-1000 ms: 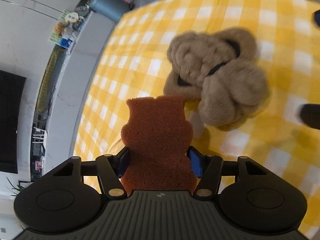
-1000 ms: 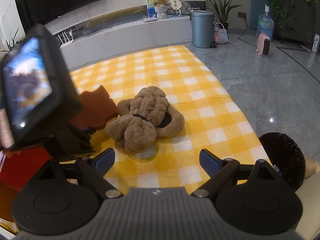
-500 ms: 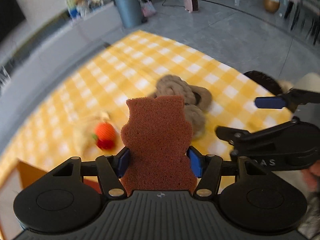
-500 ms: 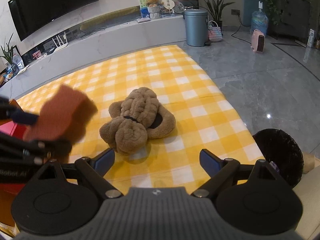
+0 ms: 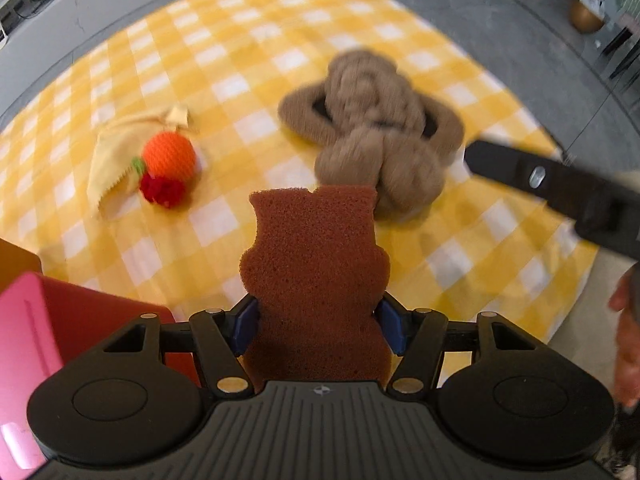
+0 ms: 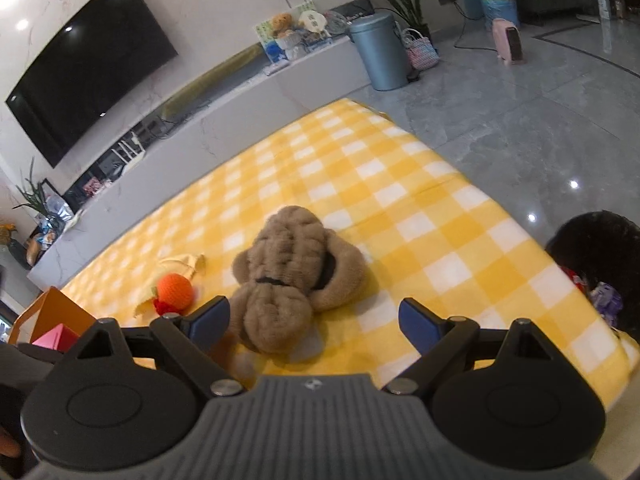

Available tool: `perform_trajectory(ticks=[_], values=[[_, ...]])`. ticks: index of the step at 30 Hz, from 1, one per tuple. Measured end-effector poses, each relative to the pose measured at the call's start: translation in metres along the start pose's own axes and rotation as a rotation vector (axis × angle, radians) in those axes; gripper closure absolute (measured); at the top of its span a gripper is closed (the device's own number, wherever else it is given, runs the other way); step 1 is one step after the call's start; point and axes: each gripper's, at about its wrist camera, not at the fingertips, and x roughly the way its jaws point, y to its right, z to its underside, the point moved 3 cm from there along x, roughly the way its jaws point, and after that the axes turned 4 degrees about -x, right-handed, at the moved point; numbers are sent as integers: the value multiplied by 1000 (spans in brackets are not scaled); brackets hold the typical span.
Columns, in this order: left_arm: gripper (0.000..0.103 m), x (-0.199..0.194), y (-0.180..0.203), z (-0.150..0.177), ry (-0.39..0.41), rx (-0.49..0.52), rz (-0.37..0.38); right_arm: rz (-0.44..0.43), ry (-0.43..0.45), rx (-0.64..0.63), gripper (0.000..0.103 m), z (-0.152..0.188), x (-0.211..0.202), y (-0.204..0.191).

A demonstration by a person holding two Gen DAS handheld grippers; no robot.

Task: Organize soft objects
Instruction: 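Lower the right gripper onto the brown knotted plush toy and close while the left gripper holds the sponge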

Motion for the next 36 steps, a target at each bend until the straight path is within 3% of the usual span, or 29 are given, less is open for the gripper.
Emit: perform_trajectory(ticks=[2, 8, 11, 15, 20, 25, 30, 33, 35, 36], values=[[27, 8, -2, 4, -10, -3, -17, -21, 0, -17, 12, 1, 2, -6], [34, 1, 5, 11, 23, 4, -41, 6, -17, -44, 11, 3, 10, -13], [34, -13, 5, 19, 47, -5, 6, 13, 15, -26, 10, 1, 7, -10], [34, -36, 4, 32, 147, -1, 14, -18, 36, 45, 8, -1, 6, -4], [34, -56, 9, 55, 192, -55, 149, -21, 9, 39, 8, 2, 17, -9], [34, -67, 23, 57, 198, 14, 120, -10, -24, -47, 8, 7, 29, -23], [34, -81, 20, 60, 220, 0, 139, -12, -46, -40, 12, 9, 31, -21], [34, -83, 19, 61, 208, -19, 150, -16, -54, -54, 27, 11, 32, -24], [34, -83, 19, 63, 199, -30, 167, -5, -87, -79, 82, 12, 34, -27], [34, -83, 18, 65, 199, -35, 175, 3, -98, -96, 83, 12, 34, -27]])
